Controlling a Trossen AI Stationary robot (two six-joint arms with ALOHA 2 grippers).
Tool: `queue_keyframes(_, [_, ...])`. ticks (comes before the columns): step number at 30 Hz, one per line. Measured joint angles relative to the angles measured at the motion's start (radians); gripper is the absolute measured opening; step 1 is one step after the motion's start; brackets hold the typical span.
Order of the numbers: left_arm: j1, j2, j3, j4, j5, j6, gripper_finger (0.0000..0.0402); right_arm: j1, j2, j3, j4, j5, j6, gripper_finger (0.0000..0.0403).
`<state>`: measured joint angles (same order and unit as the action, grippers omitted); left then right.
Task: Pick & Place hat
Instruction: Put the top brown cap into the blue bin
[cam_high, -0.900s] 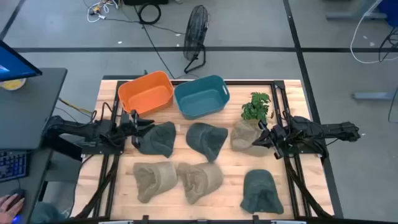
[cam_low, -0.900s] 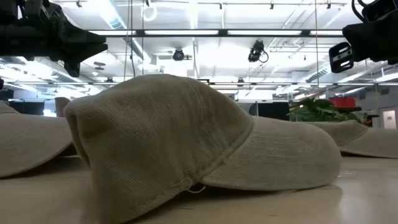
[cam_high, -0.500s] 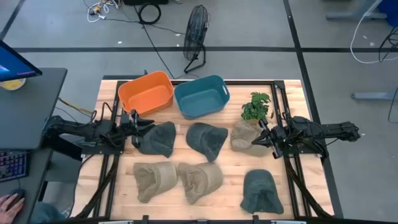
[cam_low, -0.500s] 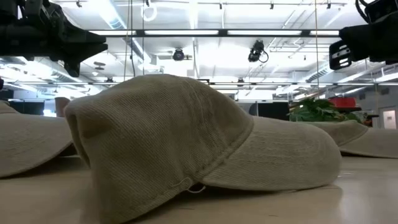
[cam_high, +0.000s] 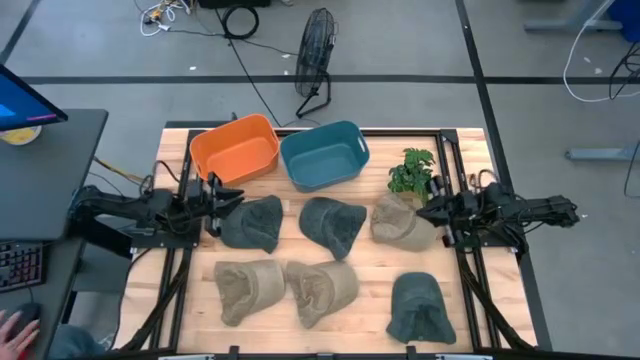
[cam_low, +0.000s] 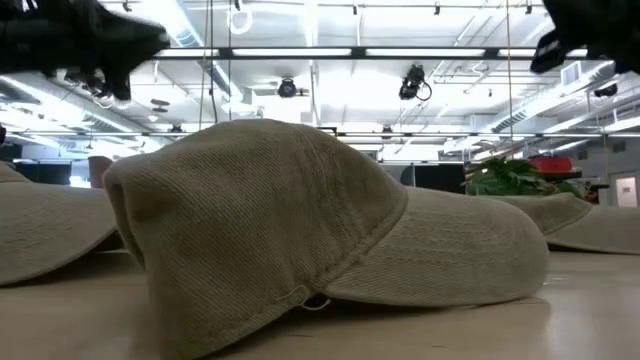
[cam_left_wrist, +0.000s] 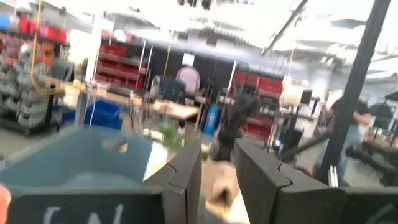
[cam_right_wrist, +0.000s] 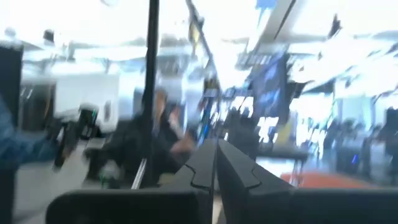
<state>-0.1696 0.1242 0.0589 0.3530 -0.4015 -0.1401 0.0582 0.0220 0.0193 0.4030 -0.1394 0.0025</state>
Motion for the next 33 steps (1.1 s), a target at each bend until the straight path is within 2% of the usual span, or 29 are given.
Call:
queue_keyframes(3, [0.000, 0.000, 0.050, 0.000, 0.000, 0.056, 0.0099, 0.000, 0.000, 0.029, -0.006, 0.016, -0.004, 0.0020])
queue_keyframes(10, [0.000, 0.013, 0.188, -0.120, 0.005, 0.109, 0.0099, 0.000, 0.053, 0.219, -0.205, -0.002, -0.008, 0.0020])
queue_keyframes(19, [0.000, 0.154, 0.383, -0.221, 0.006, 0.095, 0.0099, 0.001, 0.291, 0.589, -0.434, -0.036, -0.011, 0.0020])
queue_keyframes(23, [0.000, 0.220, 0.469, -0.215, 0.005, -0.016, 0.0099, 0.001, 0.378, 0.700, -0.472, -0.036, -0.005, 0.0020])
queue_keyframes(26, [0.000, 0.246, 0.515, -0.215, 0.005, -0.085, 0.0099, 0.001, 0.414, 0.736, -0.483, -0.035, -0.022, 0.0020])
queue_keyframes(33, [0.000, 0.257, 0.552, -0.199, 0.005, -0.091, 0.0099, 0.001, 0.460, 0.738, -0.497, -0.034, -0.015, 0.0020])
